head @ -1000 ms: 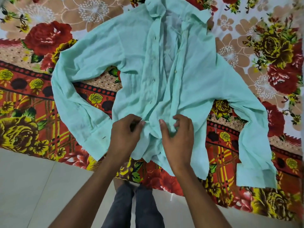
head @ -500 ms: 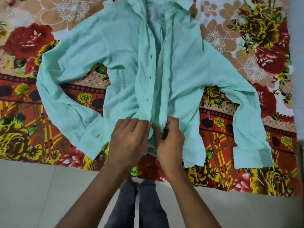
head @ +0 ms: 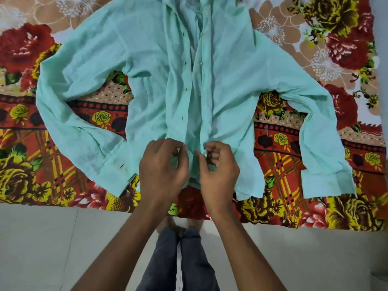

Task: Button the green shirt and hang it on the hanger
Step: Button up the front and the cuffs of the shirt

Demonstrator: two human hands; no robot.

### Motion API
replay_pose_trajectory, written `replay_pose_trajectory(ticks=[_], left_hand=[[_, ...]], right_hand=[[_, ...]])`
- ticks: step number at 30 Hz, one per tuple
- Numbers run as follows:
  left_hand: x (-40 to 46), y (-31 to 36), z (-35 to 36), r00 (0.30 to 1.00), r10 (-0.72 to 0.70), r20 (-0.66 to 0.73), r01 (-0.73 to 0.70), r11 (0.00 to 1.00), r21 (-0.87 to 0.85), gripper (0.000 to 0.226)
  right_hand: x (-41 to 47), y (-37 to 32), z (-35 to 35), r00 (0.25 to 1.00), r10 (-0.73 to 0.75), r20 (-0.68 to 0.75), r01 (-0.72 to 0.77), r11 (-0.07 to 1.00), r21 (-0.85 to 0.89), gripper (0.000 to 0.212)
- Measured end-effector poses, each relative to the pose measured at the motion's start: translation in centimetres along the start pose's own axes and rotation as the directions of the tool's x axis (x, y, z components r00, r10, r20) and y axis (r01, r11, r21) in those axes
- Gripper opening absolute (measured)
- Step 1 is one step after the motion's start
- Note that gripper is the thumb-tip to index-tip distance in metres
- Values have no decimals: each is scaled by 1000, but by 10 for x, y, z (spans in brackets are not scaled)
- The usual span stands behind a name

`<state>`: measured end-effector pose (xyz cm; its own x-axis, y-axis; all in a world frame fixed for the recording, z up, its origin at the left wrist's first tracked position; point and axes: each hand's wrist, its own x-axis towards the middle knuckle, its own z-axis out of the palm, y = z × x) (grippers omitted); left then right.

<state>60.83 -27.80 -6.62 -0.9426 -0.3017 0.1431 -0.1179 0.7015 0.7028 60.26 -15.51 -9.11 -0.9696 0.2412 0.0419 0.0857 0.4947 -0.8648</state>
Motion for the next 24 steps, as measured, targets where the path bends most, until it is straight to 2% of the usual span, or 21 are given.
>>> replay_pose_trajectory(ticks=[3, 5, 8, 10, 13, 15, 17, 21, 24], left_hand=[[-2, 11, 0, 998, -48, 50, 53, 993, -107, 4], [-2, 13, 3, 971, -202, 128, 228, 943, -243, 4], [-2, 9, 6, 855, -450, 258, 518, 757, -398, 9], [-2, 4, 6, 774, -550, 313, 631, 626, -458, 10], [-3, 0, 5, 680, -610, 407, 717, 436, -544, 11], [-3, -1, 4, 658, -591, 467, 730, 348, -588, 12], [-4, -2, 2, 669, -569, 478, 720, 336, -608, 15], [-6, -2, 0, 702, -571, 426, 688, 386, -615, 21], [-8, -3, 1, 747, -555, 366, 645, 472, -601, 26]], right_hand=[[2, -3, -1, 997, -68, 20, 68, 998, 5, 14], [5, -6, -1, 994, -93, 66, 92, 996, 11, 12], [7, -10, 0, 991, -38, 129, 33, 999, 38, 15], [8, -11, 1, 991, -6, 131, -2, 998, 65, 17], [5, -11, 2, 982, -7, 189, -10, 996, 85, 18], [4, -12, 1, 975, -8, 221, -12, 996, 90, 19], [3, -11, 1, 972, 23, 233, -50, 992, 112, 18], [4, -8, -1, 973, 91, 213, -125, 981, 151, 15], [4, -7, -2, 971, 110, 211, -147, 975, 167, 13]])
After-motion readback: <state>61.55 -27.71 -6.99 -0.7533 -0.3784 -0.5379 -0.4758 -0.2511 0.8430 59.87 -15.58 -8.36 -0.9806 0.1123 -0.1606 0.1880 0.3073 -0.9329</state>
